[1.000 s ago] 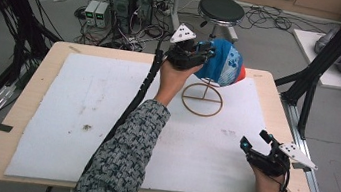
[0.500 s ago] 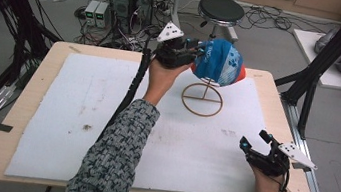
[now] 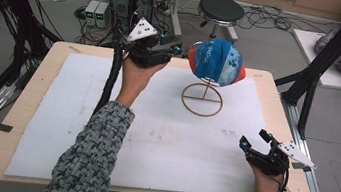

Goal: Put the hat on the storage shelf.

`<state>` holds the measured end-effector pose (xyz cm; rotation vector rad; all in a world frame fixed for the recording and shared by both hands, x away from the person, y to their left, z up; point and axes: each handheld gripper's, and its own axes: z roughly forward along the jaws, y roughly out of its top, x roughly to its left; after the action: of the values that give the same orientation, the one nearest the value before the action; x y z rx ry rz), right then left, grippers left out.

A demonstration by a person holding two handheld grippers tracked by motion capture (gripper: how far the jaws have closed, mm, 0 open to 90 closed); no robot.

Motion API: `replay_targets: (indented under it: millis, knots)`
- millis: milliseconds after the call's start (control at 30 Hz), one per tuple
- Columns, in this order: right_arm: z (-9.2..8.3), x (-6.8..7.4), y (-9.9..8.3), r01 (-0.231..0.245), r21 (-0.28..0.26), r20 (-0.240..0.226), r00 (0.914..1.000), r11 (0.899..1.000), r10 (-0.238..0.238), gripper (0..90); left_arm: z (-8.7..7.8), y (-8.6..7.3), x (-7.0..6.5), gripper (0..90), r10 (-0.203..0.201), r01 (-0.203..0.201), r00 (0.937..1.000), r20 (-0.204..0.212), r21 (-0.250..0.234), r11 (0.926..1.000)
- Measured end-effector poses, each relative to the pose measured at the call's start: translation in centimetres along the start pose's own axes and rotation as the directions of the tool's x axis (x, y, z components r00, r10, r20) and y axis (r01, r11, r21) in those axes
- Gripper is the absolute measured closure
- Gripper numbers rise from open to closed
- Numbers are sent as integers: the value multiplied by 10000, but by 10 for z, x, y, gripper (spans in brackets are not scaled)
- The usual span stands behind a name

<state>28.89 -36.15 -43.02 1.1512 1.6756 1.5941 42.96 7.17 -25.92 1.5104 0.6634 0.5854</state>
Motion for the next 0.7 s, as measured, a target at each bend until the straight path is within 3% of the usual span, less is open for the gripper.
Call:
replay_targets:
  millis: [200,700]
  knots:
    - [3,3,1,59,103,-7,10000,9999,-59,116,-29,-1,11,451,-102,101,9997,-218,-40,9999]
    - [6,7,2,328,202,-61,9994,9993,-327,116,-93,-16,27,346,267,-244,9931,-1141,215,9995]
